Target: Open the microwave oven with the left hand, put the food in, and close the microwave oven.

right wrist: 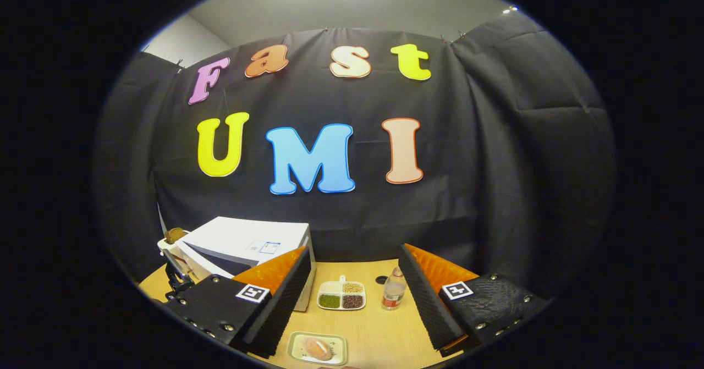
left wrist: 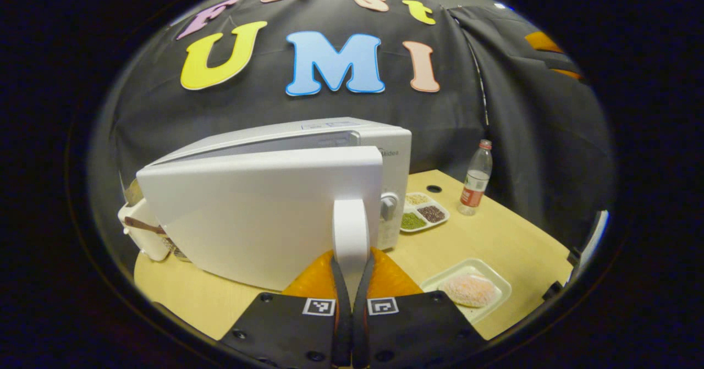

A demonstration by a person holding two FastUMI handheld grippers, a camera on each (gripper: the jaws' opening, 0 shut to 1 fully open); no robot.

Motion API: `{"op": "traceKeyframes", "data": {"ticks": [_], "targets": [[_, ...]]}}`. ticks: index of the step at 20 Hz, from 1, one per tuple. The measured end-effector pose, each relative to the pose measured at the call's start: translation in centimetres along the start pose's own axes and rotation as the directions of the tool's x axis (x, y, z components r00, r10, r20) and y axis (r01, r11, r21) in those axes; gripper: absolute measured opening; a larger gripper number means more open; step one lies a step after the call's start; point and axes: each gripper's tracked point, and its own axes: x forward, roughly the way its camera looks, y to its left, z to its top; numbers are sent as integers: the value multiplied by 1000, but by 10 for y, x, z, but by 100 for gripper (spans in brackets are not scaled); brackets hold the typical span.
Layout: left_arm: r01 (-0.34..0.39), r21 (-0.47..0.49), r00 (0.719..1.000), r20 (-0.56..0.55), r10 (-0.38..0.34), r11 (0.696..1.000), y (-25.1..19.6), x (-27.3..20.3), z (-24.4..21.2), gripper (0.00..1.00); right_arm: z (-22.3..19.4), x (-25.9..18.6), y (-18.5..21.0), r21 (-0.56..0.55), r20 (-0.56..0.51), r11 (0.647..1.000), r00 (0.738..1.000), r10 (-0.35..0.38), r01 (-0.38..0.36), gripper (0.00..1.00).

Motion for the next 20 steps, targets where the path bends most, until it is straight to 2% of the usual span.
{"op": "traceKeyframes", "data": {"ticks": [5, 9, 15, 20], "targets": [[117, 46, 991, -63, -114, 992, 11, -58, -27, 7, -13, -3, 31, 25, -18, 998, 999, 50, -49, 98], [203, 75, 974, -118, -194, 976, 27, -104, -51, 9, -27, -7, 49, 14, -38, 998, 997, 69, -68, 98], [335, 61, 924, -214, -316, 940, 75, -174, -89, 10, -52, -10, 86, 39, -90, 990, 987, 136, -133, 98], [388, 89, 893, -285, -350, 917, 114, -207, -107, 10, -65, -9, 116, 41, -123, 985, 977, 174, -170, 98]]}}
